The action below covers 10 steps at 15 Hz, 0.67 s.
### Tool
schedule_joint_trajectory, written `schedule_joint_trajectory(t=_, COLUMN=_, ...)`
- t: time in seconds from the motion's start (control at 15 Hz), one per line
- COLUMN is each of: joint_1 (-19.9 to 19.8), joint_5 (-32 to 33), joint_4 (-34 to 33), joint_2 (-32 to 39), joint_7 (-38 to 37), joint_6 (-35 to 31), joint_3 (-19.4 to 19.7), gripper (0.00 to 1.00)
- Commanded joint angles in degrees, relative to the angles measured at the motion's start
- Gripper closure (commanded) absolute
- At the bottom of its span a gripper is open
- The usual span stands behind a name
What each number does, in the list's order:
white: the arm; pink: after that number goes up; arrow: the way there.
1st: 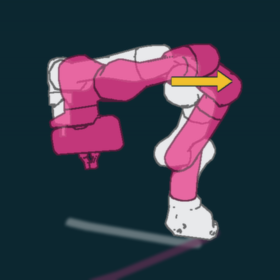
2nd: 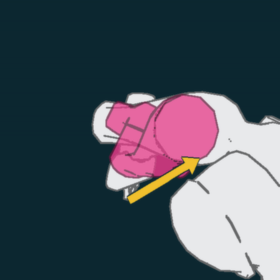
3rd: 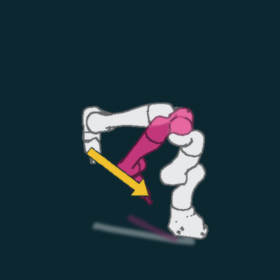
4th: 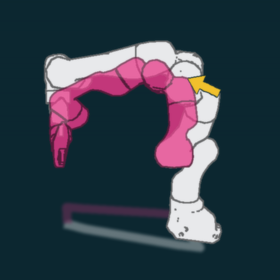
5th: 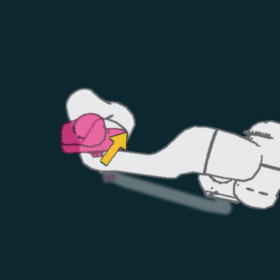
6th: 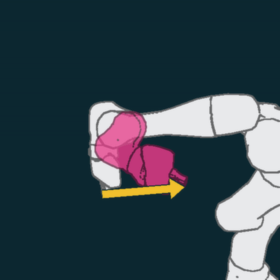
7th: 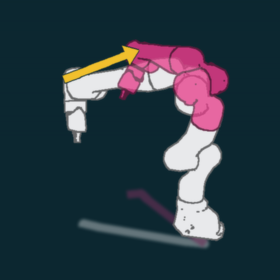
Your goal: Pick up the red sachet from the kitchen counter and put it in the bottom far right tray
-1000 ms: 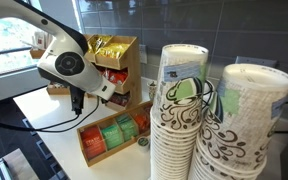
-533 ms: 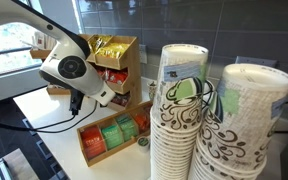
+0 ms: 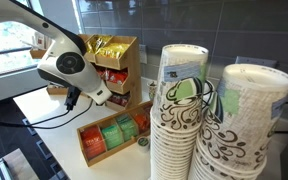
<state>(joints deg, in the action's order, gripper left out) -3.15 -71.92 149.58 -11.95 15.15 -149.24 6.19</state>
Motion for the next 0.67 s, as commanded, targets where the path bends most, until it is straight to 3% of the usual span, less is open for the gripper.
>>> schedule_joint_trajectory(t=0.0, joint_1=-1.05, joint_5=1.18, joint_4=2.53, joint_2=-4.29, joint_7=-5.97, joint_6=0.72, joint_3=-0.8, gripper=1.0)
schedule_joint_trajectory(t=0.6, joint_1=-0.93, joint_5=1.73, joint_4=1.58, joint_2=-4.37, joint_7=-21.22, joint_6=-0.93, joint_3=-3.3, gripper=1.0)
